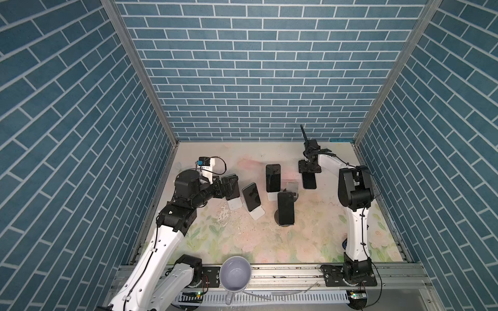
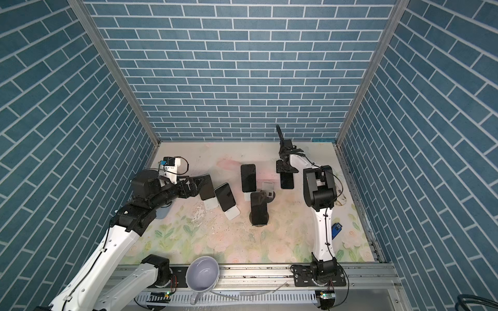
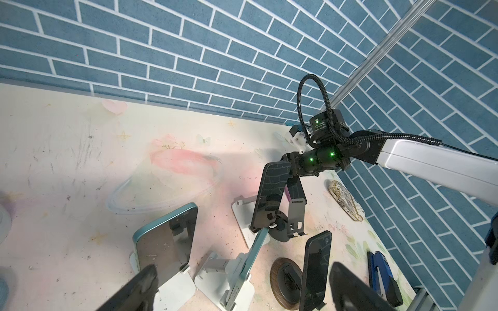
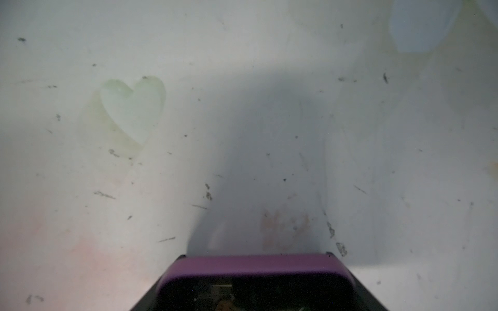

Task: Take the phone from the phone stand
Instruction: 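Carry the purple-framed phone with the right gripper away from the stands, then lower the purple-framed phone flat onto the table and open the right gripper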

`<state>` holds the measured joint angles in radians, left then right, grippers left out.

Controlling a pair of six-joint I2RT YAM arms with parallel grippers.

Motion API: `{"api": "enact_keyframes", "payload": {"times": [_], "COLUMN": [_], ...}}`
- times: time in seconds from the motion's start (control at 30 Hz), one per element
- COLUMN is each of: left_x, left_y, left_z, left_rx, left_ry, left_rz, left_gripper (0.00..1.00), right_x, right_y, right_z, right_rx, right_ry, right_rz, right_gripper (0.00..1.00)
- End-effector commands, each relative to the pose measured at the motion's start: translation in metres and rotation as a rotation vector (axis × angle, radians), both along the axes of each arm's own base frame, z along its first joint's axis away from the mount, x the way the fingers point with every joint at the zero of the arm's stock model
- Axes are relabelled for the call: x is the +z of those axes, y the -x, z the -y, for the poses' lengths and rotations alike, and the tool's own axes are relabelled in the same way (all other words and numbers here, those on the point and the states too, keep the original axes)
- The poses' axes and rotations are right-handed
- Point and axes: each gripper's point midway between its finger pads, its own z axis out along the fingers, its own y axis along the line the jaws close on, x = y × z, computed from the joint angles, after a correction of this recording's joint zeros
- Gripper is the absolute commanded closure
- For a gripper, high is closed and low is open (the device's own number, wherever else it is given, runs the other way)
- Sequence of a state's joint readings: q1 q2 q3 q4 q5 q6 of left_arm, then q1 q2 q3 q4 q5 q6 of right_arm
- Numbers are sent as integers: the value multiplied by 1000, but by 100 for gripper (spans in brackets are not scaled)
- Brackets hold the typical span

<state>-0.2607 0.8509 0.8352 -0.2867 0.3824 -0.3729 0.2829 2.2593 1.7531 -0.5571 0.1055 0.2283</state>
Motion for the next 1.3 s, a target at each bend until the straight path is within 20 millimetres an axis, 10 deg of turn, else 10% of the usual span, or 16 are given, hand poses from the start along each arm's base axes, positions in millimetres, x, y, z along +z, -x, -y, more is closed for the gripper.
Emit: {"api": "enact_keyframes", "payload": {"times": [0.0, 1.27], "left_x": [-4, -14], "left_y": [0, 5], "left_z": [0, -5], "left_rx": [-4, 13], "left_ry": [-20, -45], "left_rz": [4, -8], "left_gripper": [0, 0], "right_x": [-32, -15], "right_y": [15, 11], "right_z": [2, 2], "right_rx": [8, 0], "right_ry": [19, 18], "right_rz": [-96, -80], "right_gripper": [37, 23]}}
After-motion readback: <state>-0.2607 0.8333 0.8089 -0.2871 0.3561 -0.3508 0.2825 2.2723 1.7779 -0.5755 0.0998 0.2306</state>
